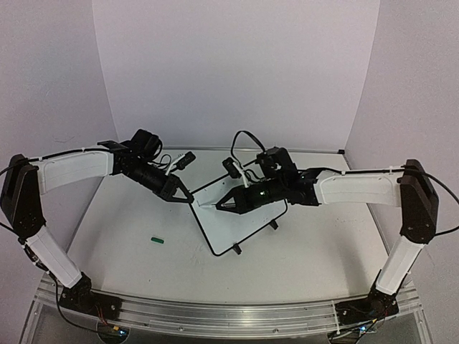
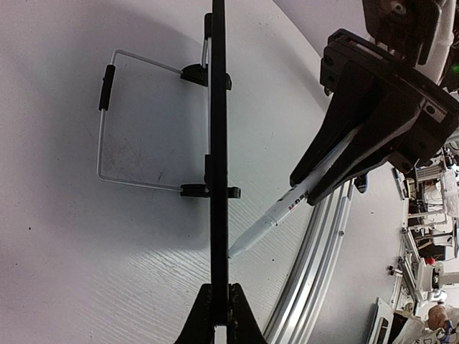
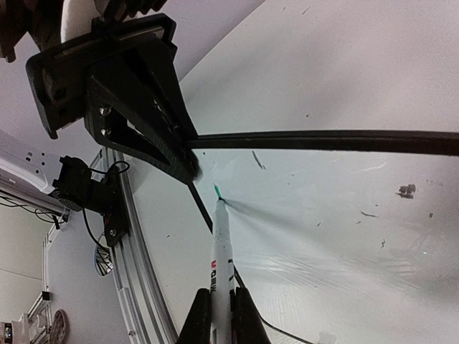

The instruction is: Write a sentence on the whiteboard

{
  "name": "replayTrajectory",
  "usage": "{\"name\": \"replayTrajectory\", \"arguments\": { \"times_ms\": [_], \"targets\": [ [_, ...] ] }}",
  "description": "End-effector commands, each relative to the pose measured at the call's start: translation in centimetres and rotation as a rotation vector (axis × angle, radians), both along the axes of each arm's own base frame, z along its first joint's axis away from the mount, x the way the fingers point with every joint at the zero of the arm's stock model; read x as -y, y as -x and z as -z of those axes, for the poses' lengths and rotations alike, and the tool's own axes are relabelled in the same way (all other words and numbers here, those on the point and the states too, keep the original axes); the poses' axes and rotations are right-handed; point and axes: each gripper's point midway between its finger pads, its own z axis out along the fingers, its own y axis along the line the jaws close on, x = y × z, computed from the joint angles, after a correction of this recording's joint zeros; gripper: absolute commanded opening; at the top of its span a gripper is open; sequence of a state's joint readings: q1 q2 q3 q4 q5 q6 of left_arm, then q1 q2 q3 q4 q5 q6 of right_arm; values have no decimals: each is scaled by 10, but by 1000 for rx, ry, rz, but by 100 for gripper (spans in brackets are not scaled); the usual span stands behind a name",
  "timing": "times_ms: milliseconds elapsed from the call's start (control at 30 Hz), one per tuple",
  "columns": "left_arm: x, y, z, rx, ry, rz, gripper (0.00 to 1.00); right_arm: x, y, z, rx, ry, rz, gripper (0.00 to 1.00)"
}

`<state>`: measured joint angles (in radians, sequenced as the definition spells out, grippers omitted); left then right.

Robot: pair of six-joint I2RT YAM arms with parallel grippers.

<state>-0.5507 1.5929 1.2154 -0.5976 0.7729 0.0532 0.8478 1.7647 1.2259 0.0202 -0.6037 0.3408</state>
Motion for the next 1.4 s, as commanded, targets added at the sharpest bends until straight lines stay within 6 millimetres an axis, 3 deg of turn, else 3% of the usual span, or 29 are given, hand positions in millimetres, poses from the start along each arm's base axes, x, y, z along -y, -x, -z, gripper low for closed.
{"name": "replayTrajectory", "arguments": {
  "times_ms": [0, 233, 633, 1367],
  "targets": [
    [3, 3, -8, 47, 2, 35, 0, 9, 2, 4, 8, 27, 24, 0],
    [3, 3, -8, 49, 1, 36, 0, 11, 2, -1, 19, 24, 28, 0],
    [3, 2, -7, 47, 0, 36, 0, 8, -9, -25, 80, -4, 59, 0],
    [3, 3, -8, 48, -1, 39, 0, 19, -4, -2, 45, 45, 83, 0]
  ]
}}
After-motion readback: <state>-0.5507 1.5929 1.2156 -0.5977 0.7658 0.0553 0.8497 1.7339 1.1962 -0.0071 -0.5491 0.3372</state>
